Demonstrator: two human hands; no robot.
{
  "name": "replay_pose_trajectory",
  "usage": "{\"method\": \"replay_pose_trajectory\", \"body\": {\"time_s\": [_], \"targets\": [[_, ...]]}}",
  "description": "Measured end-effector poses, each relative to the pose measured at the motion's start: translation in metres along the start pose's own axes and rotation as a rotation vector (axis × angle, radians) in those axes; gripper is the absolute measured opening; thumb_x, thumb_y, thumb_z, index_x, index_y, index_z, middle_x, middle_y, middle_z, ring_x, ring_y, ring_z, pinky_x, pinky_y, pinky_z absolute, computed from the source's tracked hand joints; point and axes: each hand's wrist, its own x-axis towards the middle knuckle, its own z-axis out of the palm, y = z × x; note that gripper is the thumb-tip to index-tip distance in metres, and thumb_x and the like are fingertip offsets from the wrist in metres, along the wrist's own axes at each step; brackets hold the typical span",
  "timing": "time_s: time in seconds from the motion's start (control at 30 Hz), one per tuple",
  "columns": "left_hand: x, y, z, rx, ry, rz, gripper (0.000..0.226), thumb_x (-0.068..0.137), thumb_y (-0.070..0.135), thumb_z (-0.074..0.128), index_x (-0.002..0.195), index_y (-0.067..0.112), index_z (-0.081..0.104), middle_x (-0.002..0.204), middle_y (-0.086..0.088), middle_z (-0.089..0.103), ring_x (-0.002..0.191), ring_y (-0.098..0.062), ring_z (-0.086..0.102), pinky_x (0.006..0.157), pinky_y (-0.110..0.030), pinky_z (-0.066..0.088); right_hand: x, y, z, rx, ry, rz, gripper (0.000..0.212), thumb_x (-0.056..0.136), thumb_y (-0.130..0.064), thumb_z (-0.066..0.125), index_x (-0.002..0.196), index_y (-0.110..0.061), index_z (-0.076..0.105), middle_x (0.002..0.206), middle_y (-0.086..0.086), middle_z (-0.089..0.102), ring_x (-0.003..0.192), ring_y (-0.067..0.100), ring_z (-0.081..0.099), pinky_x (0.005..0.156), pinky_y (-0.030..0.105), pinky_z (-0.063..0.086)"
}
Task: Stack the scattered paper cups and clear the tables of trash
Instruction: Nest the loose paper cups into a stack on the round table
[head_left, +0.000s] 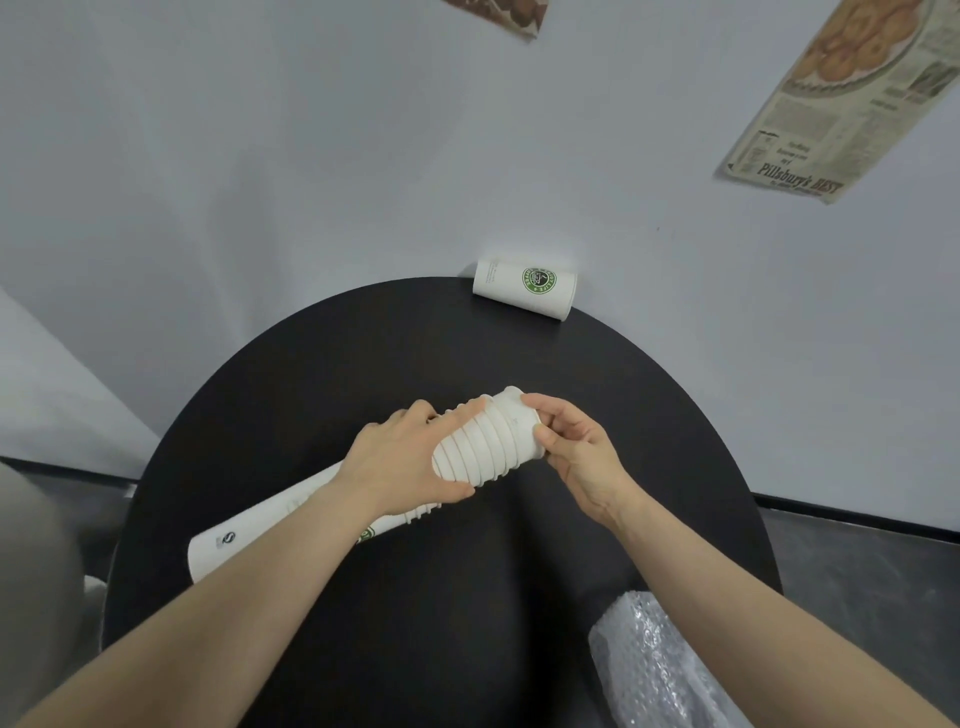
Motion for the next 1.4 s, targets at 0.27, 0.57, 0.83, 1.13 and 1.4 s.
{"method": "replay_pose_trajectory", "body": {"time_s": [0.27, 0.57, 0.83, 1.13, 1.4], "targets": [[0.042, -0.028, -0.005, 0.090, -0.016, 0.106, 0.094, 0.074, 0.071, 0.054, 0.143, 0.056, -0.007, 0.121, 0.010, 0.040, 0.107, -0.011, 0.047, 0.077, -0.028, 0.044, 0.031, 0.004, 0.008, 0.010, -0.047, -0.004, 0.031, 0.093, 0.005, 0.050, 0.114, -0.014, 0.063, 0.085, -0.009, 0.065, 0.089, 0.010, 0.059, 0.078, 0.028, 0.051], [0.064, -0.056, 0.016, 0.085, -0.128, 0.136, 0.092, 0.074, 0.074, 0.050, 0.138, 0.062, -0.015, 0.125, 0.014, 0.039, 0.108, -0.007, 0.045, 0.080, -0.025, 0.043, 0.085, 0.002, -0.034, -0.178, 0.184, -0.016, 0.039, 0.087, 0.003, 0.061, 0.109, -0.029, 0.066, 0.115, -0.005, 0.063, 0.117, 0.015, 0.053, 0.101, 0.030, 0.044], [0.080, -0.059, 0.021, 0.079, -0.184, 0.186, 0.092, 0.072, 0.075, 0.050, 0.134, 0.066, -0.017, 0.121, 0.016, 0.040, 0.103, -0.005, 0.045, 0.080, -0.028, 0.044, 0.161, -0.005, -0.080, -0.243, 0.377, 0.001, 0.048, 0.089, 0.001, 0.058, 0.114, -0.039, 0.060, 0.138, 0.002, 0.047, 0.131, 0.019, 0.041, 0.111, 0.044, 0.036], [0.082, -0.066, 0.028, 0.048, -0.124, 0.223, 0.092, 0.069, 0.081, 0.044, 0.127, 0.068, -0.026, 0.116, 0.020, 0.037, 0.099, -0.001, 0.041, 0.077, -0.022, 0.043, 0.224, 0.002, -0.101, -0.286, 0.371, -0.022, 0.050, 0.087, 0.003, 0.056, 0.123, -0.031, 0.060, 0.140, -0.006, 0.048, 0.124, 0.012, 0.041, 0.097, 0.024, 0.035], [0.081, -0.071, 0.031, 0.008, -0.131, 0.218, 0.092, 0.066, 0.086, 0.040, 0.128, 0.068, -0.026, 0.116, 0.020, 0.037, 0.100, -0.001, 0.041, 0.079, -0.023, 0.045, 0.251, 0.010, -0.094, -0.269, 0.383, -0.022, 0.051, 0.083, 0.009, 0.058, 0.125, -0.021, 0.061, 0.122, -0.001, 0.058, 0.100, 0.007, 0.053, 0.087, 0.014, 0.043]]}}
